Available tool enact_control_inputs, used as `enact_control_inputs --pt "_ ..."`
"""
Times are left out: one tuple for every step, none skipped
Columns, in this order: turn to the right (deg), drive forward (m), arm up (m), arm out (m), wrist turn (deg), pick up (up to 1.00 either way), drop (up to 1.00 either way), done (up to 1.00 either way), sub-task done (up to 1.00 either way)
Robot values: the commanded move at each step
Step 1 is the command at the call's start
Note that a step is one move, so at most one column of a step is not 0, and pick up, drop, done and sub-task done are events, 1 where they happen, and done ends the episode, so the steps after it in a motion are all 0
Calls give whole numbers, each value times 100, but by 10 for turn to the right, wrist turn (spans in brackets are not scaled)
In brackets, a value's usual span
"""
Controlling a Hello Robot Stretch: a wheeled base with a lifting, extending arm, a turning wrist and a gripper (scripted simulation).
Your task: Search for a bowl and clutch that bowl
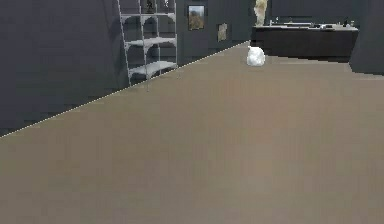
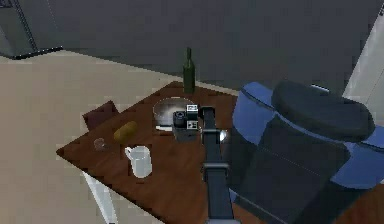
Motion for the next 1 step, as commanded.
enact_control_inputs --pt "0 0 0 0 0 0 0 100 0"
